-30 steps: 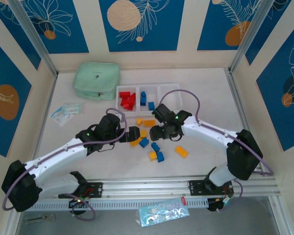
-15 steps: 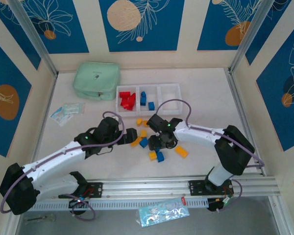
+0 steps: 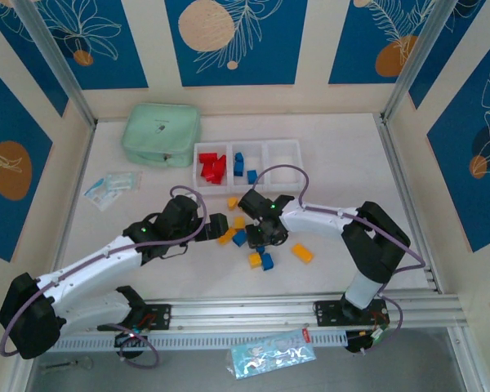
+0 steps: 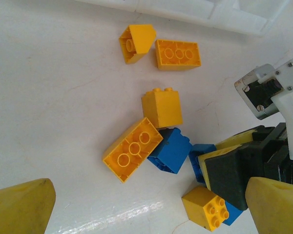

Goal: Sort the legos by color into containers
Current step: Pick up the lego from the bottom-center of the table, then place the lego in the container.

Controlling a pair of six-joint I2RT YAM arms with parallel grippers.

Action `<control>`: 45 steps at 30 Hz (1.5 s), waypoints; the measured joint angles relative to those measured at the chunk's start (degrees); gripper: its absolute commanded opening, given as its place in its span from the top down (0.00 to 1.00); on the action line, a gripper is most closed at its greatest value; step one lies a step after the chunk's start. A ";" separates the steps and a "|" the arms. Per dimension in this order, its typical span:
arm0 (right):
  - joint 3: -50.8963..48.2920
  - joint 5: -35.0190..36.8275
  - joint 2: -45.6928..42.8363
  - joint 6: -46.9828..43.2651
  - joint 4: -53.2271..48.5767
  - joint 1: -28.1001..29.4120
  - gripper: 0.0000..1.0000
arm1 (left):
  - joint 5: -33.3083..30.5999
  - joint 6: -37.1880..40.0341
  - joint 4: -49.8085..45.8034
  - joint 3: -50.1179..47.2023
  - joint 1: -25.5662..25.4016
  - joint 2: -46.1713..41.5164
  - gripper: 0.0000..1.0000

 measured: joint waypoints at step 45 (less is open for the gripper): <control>50.01 6.67 29.64 -18.01 -1.09 -19.19 0.55 | 2.45 9.27 -0.61 14.71 8.44 12.24 0.01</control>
